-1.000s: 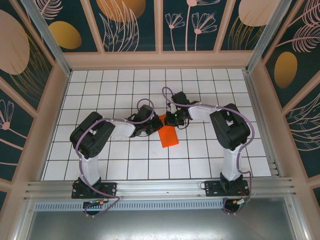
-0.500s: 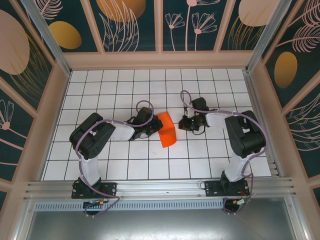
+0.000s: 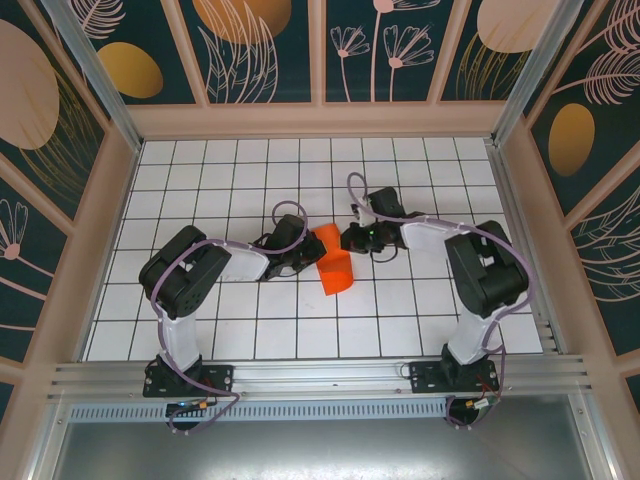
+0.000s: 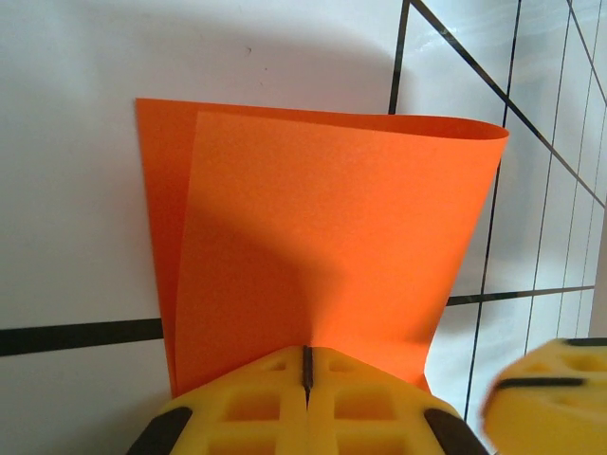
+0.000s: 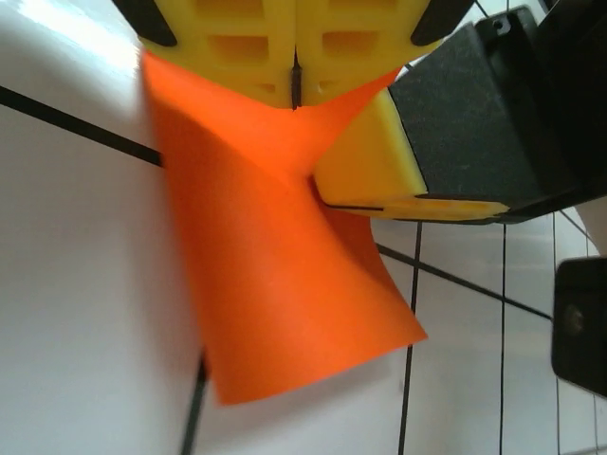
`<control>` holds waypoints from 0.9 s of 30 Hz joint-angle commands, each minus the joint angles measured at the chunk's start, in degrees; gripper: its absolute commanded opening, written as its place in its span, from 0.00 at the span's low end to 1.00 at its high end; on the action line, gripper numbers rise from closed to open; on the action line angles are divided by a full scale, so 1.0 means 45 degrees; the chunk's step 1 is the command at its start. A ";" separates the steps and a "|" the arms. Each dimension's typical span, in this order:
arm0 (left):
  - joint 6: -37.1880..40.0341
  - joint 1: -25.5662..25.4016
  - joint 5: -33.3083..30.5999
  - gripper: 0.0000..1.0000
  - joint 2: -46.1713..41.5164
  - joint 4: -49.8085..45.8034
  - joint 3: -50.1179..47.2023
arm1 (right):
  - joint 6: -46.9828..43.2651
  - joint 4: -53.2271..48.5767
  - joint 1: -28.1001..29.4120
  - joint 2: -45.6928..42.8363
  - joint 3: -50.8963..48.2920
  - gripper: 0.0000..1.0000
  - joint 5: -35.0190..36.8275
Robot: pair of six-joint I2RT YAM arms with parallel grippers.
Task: Fold a paper plane with a square sheet of paper (pick it up from the middle)
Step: Fold the square sheet of paper in half at the center of the table.
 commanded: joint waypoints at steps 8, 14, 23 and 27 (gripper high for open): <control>0.0142 0.0073 -0.1123 0.00 0.1047 -0.3586 -0.0996 | -0.0843 -0.0912 -0.0269 0.0673 -0.0398 0.00 -0.0652; 0.0115 0.0058 -0.1161 0.00 0.1046 -0.3578 -0.1082 | -0.1071 -0.1386 -0.0780 0.0542 -0.1140 0.00 -0.0541; 0.0200 0.0061 -0.1189 0.00 0.1015 -0.3599 -0.1141 | -0.0867 -0.2231 -0.1439 -0.0896 -0.2425 0.00 0.0671; 0.0259 0.0064 -0.1151 0.00 0.1033 -0.3546 -0.1105 | -0.0463 -0.1701 -0.1492 -0.2039 -0.2216 0.00 0.0153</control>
